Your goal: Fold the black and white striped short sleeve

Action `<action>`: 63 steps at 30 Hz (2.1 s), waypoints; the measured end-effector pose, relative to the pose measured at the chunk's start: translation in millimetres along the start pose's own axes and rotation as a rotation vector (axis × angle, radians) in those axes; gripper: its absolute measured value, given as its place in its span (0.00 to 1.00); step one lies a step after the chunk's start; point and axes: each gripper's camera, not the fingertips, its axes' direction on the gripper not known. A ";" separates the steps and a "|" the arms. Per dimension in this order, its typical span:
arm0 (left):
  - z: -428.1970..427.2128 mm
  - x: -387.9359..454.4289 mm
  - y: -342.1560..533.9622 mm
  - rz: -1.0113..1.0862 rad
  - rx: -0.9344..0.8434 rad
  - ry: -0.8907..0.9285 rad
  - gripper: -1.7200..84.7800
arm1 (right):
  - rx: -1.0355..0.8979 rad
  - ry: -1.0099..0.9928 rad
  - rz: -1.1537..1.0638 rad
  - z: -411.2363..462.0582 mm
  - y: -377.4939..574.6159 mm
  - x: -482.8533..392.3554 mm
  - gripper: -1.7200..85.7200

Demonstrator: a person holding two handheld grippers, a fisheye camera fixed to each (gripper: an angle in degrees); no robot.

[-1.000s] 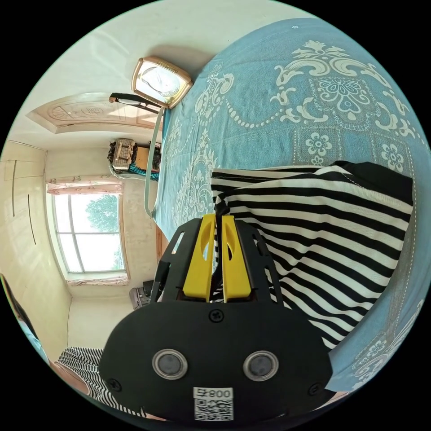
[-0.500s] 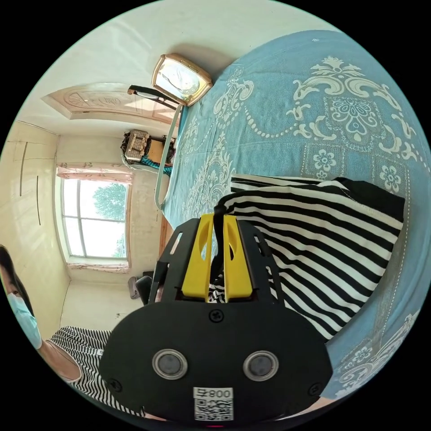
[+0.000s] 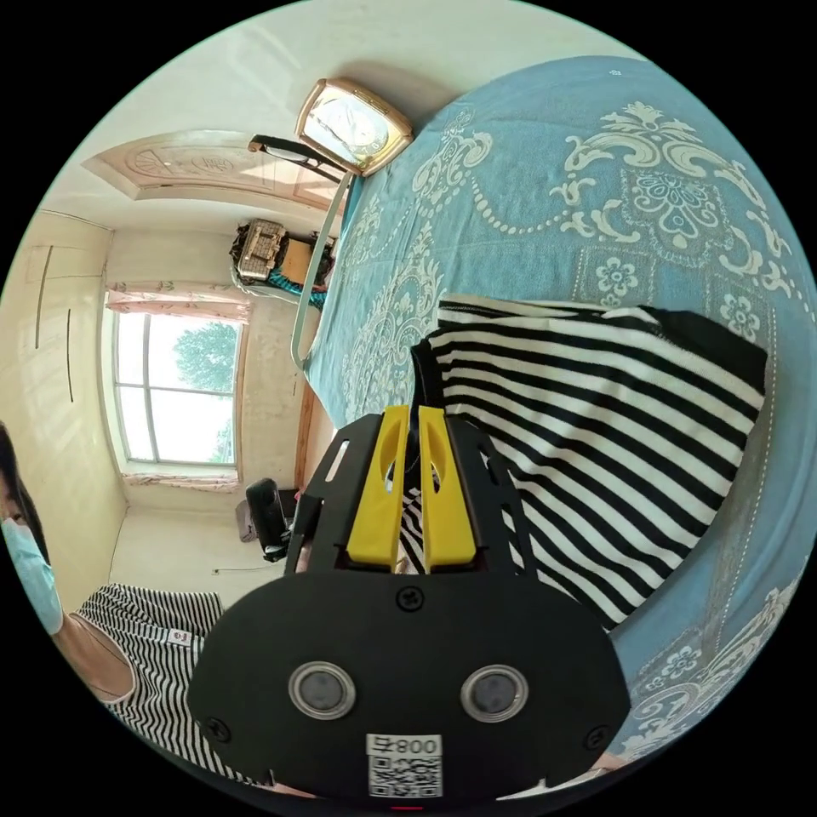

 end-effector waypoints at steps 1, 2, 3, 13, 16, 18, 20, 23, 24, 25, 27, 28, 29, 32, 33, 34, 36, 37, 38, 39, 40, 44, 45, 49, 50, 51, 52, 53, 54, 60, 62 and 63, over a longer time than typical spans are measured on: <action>2.6 -3.4 -0.1 -0.015 -0.010 -0.012 0.02 | -0.038 -0.004 -0.012 12.1 6.1 0.0 0.04; 4.3 -7.4 -0.1 -0.028 -0.009 -0.014 0.02 | -0.092 0.010 -0.019 26.3 9.6 1.3 0.03; 4.8 -9.3 -0.1 -0.032 -0.008 -0.011 0.02 | -0.119 0.024 -0.012 33.5 10.6 2.9 0.03; -25.6 -14.8 13.3 -0.007 0.031 0.027 0.06 | -0.107 0.048 -0.018 4.5 29.7 15.8 0.02; -28.9 -27.8 16.2 -0.044 0.020 0.040 0.09 | -0.025 0.028 0.031 -37.9 63.0 33.9 0.03; -25.4 -33.8 14.6 -0.058 -0.006 0.067 0.10 | 0.020 0.007 0.091 -61.8 88.7 51.1 0.05; -18.2 -35.1 9.0 -0.039 -0.036 0.082 0.12 | 0.078 -0.015 0.197 -89.5 126.5 77.4 0.07; -4.5 -36.0 -0.6 -0.030 -0.081 0.118 0.12 | 0.112 -0.012 0.307 -111.1 167.2 104.3 0.09; -1.6 -36.6 -2.3 -0.032 -0.089 0.123 0.12 | 0.114 -0.020 0.322 -113.5 173.5 108.6 0.09; 4.0 -38.2 -5.3 -0.039 -0.101 0.135 0.12 | 0.119 -0.037 0.348 -116.7 183.6 115.6 0.10; 9.3 -41.1 -9.1 -0.048 -0.105 0.148 0.12 | 0.111 -0.042 0.370 -116.8 193.0 122.2 0.10; 11.5 -42.7 -11.4 -0.055 -0.109 0.155 0.11 | 0.091 -0.042 0.376 -113.6 195.4 124.6 0.11; 13.2 -43.4 -13.4 -0.054 -0.113 0.156 0.11 | 0.076 -0.058 0.374 -109.2 195.9 125.6 0.11; 15.6 -44.4 -17.1 -0.056 -0.127 0.155 0.10 | 0.044 -0.096 0.368 -97.5 194.1 128.2 0.11; 15.5 -44.5 -17.7 -0.057 -0.127 0.154 0.10 | 0.046 -0.107 0.371 -96.8 194.2 128.9 0.11; 13.9 -44.8 -18.0 -0.064 -0.121 0.142 0.10 | 0.050 -0.123 0.374 -96.4 195.0 129.7 0.11; 8.4 -47.4 -16.4 -0.081 -0.083 0.138 0.10 | 0.047 -0.124 0.372 -97.6 197.7 129.8 0.11; 7.2 -50.8 -15.2 -0.098 -0.070 0.148 0.10 | 0.047 -0.130 0.374 -99.8 201.2 130.5 0.11; 9.9 -54.0 -15.0 -0.111 -0.081 0.160 0.11 | 0.050 -0.138 0.383 -101.9 206.0 132.2 0.11; 12.4 -55.1 -15.4 -0.112 -0.093 0.163 0.11 | 0.053 -0.146 0.387 -102.8 208.5 133.4 0.11; 17.4 -55.7 -16.7 -0.107 -0.111 0.166 0.11 | 0.058 -0.157 0.393 -104.2 212.9 135.2 0.11; 28.4 -56.6 -26.1 -0.110 -0.124 0.174 0.10 | 0.068 -0.175 0.402 -106.3 222.4 138.7 0.11; 30.3 -56.3 -27.5 -0.110 -0.127 0.173 0.09 | 0.068 -0.174 0.402 -106.5 223.2 138.7 0.10; 43.8 -55.6 -36.2 -0.115 -0.149 0.171 0.07 | 0.053 -0.157 0.402 -108.1 228.8 138.6 0.09; 46.8 -56.5 -37.2 -0.120 -0.150 0.177 0.07 | 0.048 -0.151 0.403 -108.8 230.6 138.9 0.08; 48.1 -57.1 -37.5 -0.123 -0.149 0.181 0.07 | 0.047 -0.148 0.404 -109.3 231.7 139.0 0.08; 50.6 -58.3 -37.6 -0.130 -0.147 0.191 0.06 | 0.045 -0.144 0.406 -110.2 234.3 139.3 0.07; 53.1 -59.2 -37.3 -0.138 -0.145 0.204 0.06 | 0.051 -0.152 0.401 -111.7 237.6 139.1 0.06; 54.1 -59.3 -37.2 -0.141 -0.143 0.210 0.06 | 0.054 -0.154 0.401 -112.5 239.6 139.1 0.06; 57.0 -47.6 -38.2 -0.113 -0.111 0.273 0.05 | 0.095 -0.194 0.408 -129.0 267.0 135.6 0.04; 57.7 -38.8 -38.3 -0.088 -0.103 0.311 0.05 | 0.123 -0.216 0.384 -142.8 279.4 127.8 0.04; 58.0 -37.0 -37.9 -0.085 -0.098 0.326 0.05 | 0.130 -0.220 0.377 -146.6 282.5 125.4 0.04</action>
